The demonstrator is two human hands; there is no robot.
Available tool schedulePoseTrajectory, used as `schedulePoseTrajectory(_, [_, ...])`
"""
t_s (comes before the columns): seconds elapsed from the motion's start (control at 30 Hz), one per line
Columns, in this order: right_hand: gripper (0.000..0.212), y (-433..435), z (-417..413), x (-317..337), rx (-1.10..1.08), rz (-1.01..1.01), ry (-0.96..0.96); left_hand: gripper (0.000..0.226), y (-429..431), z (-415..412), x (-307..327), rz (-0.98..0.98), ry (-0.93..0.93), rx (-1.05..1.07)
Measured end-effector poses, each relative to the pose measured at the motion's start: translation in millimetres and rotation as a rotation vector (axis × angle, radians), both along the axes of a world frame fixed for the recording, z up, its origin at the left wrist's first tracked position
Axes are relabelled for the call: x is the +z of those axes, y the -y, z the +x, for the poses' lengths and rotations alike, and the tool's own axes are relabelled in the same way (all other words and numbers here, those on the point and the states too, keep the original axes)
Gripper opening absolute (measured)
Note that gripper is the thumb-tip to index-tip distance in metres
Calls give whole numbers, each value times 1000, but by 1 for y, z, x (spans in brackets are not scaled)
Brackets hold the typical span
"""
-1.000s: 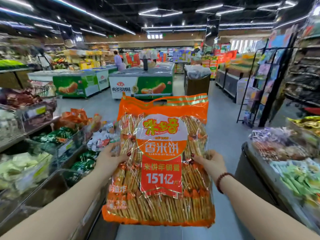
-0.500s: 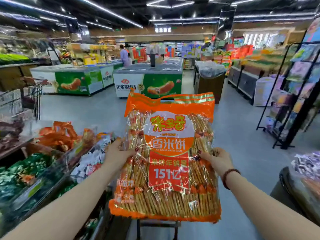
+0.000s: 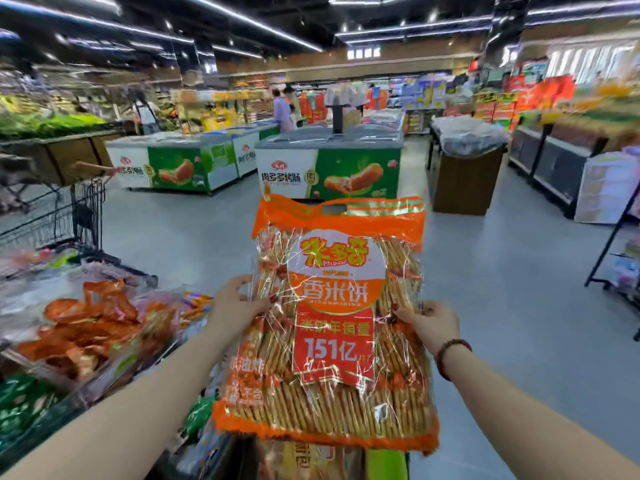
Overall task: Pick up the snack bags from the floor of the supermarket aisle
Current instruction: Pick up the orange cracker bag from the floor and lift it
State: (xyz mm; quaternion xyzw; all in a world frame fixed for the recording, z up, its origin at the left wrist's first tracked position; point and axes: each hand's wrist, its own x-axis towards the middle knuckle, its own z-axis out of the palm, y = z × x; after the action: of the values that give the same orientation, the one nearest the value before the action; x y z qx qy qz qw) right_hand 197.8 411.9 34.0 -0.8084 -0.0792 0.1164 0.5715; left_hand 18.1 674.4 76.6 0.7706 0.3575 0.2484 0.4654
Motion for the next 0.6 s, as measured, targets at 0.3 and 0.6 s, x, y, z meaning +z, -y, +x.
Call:
schedulePoseTrajectory(0.3, [39,-78,82,-36,-12,-146,-39,66,-83,92,-46,-75,-85,-17])
schedulePoseTrajectory(0.6, [57,-127,104,-91,144,-346,-141,57,-123,136,-131,-131,-372,-215])
